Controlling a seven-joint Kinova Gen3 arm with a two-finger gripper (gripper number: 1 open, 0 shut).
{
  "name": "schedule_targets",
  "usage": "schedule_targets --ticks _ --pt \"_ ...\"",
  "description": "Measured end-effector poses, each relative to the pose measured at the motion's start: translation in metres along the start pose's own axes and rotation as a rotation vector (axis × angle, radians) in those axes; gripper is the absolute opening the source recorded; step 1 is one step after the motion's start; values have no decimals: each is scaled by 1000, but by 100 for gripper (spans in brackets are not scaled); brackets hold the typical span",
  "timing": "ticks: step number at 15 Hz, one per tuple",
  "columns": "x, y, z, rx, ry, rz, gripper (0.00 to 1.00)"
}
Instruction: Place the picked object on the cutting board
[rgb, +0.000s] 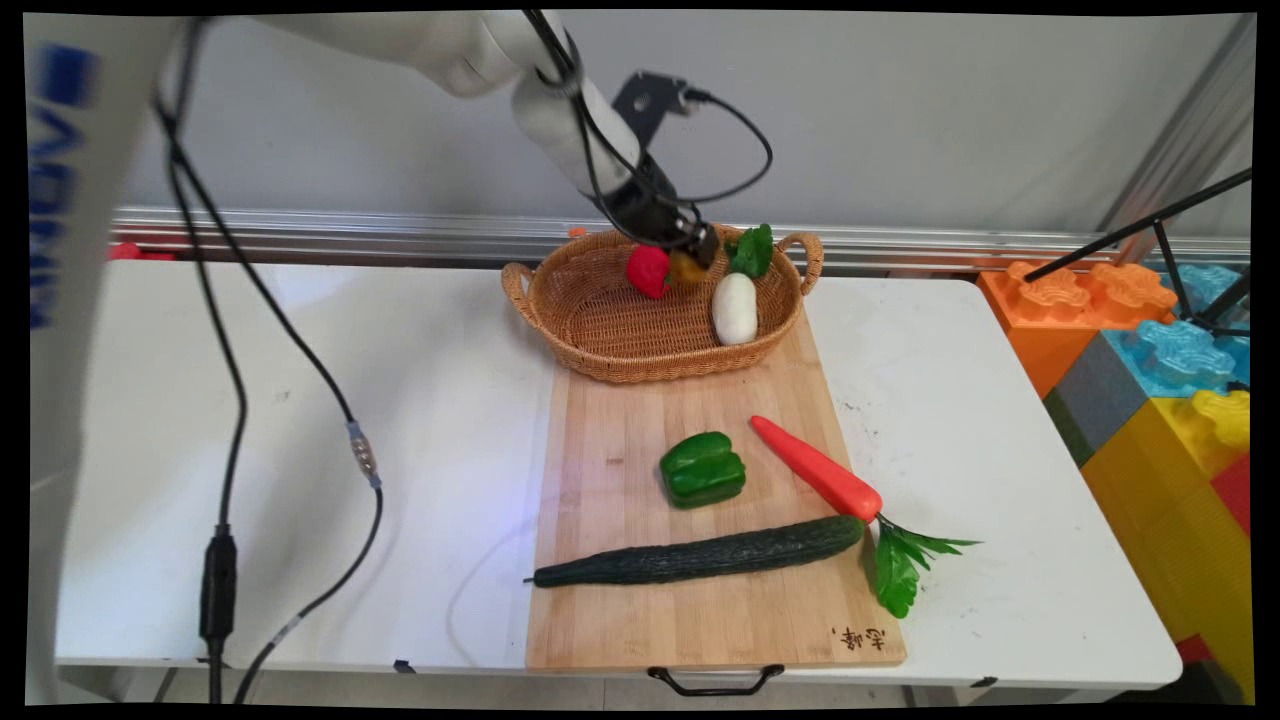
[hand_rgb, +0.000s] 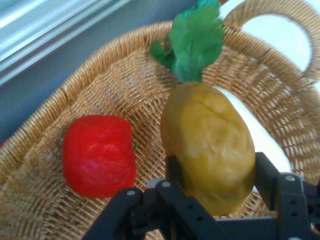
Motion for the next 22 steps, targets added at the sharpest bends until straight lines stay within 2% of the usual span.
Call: schedule_targets --ticks 2,5,8,11,13,17,22 --pt "0 0 -22 -11 3 44 0" --pt "-12 1 -63 -62 -31 133 0" --pt "-43 -3 -102 -140 -117 185 0" --pt "-76 -12 -129 -194 -196 215 0" --pt "-95 -19 -140 -217 -238 235 0" --pt "-129 -31 -141 -243 -284 267 0" --pt "-155 -25 -107 -272 -278 279 0"
